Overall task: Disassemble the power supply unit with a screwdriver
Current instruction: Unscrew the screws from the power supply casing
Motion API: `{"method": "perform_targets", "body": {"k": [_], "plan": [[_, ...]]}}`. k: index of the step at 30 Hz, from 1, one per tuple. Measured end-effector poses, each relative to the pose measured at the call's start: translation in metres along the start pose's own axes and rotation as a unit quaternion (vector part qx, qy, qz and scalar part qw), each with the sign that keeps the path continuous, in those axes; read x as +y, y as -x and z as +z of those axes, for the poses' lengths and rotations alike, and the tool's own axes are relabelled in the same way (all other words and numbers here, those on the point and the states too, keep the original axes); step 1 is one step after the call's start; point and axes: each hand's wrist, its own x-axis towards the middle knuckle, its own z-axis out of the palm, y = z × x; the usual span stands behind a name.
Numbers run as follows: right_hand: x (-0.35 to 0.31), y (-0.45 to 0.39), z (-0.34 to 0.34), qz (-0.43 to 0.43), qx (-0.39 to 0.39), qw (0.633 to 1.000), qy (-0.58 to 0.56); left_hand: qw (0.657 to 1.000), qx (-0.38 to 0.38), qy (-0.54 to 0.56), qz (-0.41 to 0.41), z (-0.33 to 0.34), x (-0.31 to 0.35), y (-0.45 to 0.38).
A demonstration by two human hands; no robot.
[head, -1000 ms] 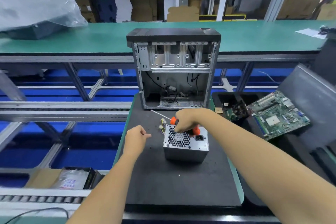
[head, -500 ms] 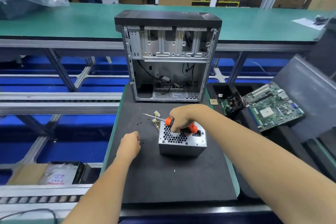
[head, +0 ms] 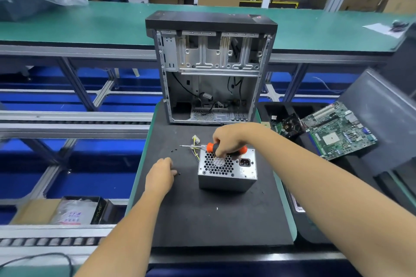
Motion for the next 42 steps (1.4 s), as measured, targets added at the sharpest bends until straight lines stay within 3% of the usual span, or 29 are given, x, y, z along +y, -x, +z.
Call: {"method": "perform_targets", "body": {"k": [4, 11, 16, 25, 31, 42], "plan": [[-0.007, 0.020, -0.016, -0.018, 0.076, 0.997, 0.026, 0.987, 0.072, 0.141, 0.012, -0.015, 0.015, 0.010], [-0.028, 0.067, -0.030, -0.070, 0.195, 0.976, 0.070, 0.948, 0.077, 0.276, 0.140, -0.050, 0.063, 0.045], [-0.041, 0.096, -0.028, -0.101, 0.229, 0.964, 0.083, 0.945, 0.079, 0.273, 0.162, -0.054, 0.073, 0.070], [-0.048, 0.107, -0.013, -0.104, 0.238, 0.960, 0.102, 0.968, 0.068, 0.159, 0.180, -0.047, 0.075, 0.088], [-0.051, 0.103, -0.010, -0.109, 0.256, 0.953, 0.121, 0.965, 0.101, 0.168, 0.174, -0.046, 0.079, 0.089], [-0.064, 0.102, -0.006, -0.118, 0.278, 0.944, 0.132, 0.967, 0.075, 0.156, 0.188, -0.052, 0.080, 0.085]]}}
